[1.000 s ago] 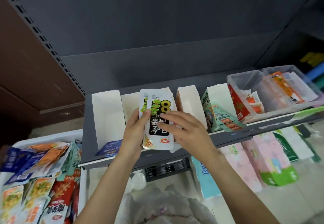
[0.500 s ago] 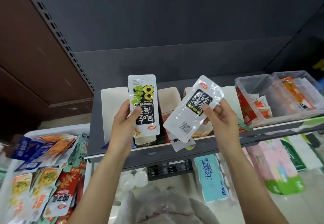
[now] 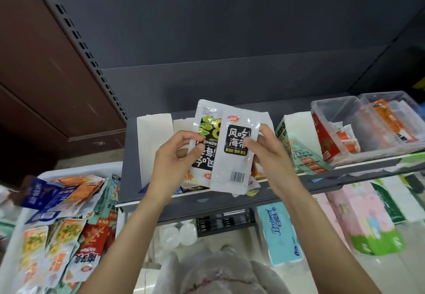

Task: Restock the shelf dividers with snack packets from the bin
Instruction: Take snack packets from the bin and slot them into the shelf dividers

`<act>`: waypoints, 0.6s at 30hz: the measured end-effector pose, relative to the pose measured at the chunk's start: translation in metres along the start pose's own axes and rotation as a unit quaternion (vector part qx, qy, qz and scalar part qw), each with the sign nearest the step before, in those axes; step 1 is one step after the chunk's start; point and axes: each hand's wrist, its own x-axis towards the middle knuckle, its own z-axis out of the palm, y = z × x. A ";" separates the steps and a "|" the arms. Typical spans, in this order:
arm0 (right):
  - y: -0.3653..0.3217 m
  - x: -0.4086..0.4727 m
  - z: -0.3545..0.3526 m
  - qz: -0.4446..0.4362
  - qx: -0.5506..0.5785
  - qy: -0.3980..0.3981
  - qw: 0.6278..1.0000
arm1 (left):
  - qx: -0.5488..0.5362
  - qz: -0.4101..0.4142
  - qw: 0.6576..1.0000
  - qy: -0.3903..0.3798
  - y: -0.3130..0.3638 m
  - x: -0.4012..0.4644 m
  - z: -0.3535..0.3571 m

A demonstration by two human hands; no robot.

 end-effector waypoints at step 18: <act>-0.003 0.002 0.011 -0.025 0.189 0.101 0.977 | -0.214 -0.107 0.971 -0.026 0.000 -0.011 0.011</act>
